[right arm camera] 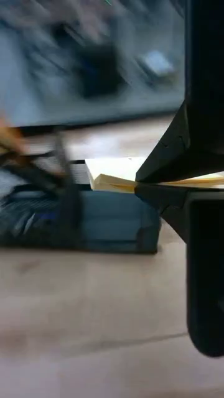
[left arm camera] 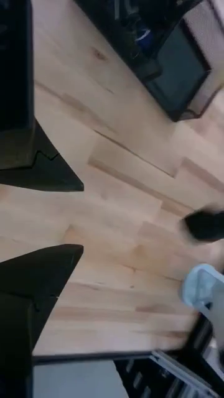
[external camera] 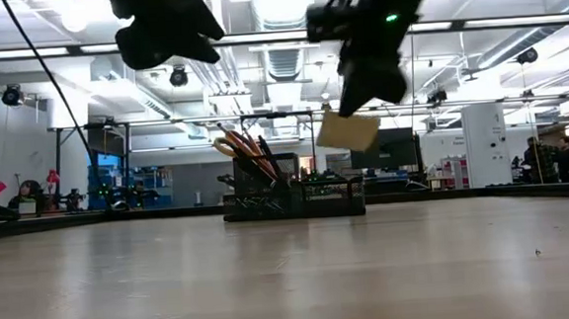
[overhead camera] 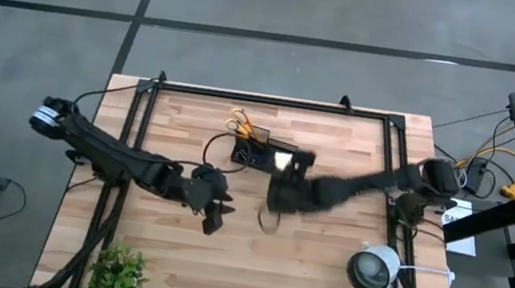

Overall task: Pick and place office supplies into organizer
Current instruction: Put the yellow sticky notes into the black organizer bin

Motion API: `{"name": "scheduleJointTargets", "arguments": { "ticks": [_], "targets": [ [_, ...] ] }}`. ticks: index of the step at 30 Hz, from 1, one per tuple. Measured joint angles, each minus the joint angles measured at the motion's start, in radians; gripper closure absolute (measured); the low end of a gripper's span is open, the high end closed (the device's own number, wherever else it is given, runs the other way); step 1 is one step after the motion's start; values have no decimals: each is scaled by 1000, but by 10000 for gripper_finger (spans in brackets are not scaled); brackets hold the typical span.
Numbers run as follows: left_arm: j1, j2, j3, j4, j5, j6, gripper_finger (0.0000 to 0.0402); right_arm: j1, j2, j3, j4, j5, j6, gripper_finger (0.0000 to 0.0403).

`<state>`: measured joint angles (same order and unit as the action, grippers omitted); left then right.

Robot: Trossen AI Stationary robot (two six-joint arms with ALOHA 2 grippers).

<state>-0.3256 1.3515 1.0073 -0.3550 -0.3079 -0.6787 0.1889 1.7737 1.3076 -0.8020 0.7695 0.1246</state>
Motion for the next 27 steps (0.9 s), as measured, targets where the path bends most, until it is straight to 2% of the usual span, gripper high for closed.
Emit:
{"name": "scheduleJointTargets", "arguments": {
  "ticks": [3, 6, 9, 16, 21, 27],
  "targets": [
    [-8, 26, 0, -3, 0, -23, 269, -108, 0, 35, -24, -139, 72, 395],
    [-18, 56, 0, -4, 0, -27, 269, -178, 0, 54, 80, -282, 13, 395],
    [-29, 87, 0, -4, 1, -74, 269, -227, 10, 77, 99, -404, -19, 395],
    [-75, 110, 2, 17, -17, -156, 269, -268, 13, 33, 77, -408, -81, 394],
    [-97, 103, 12, 18, -68, -157, 269, -279, 39, -3, 151, -401, -121, 394],
    [-95, 103, 14, 24, -69, -157, 269, -276, 122, -3, 236, -404, -172, 394]
  ]
}}
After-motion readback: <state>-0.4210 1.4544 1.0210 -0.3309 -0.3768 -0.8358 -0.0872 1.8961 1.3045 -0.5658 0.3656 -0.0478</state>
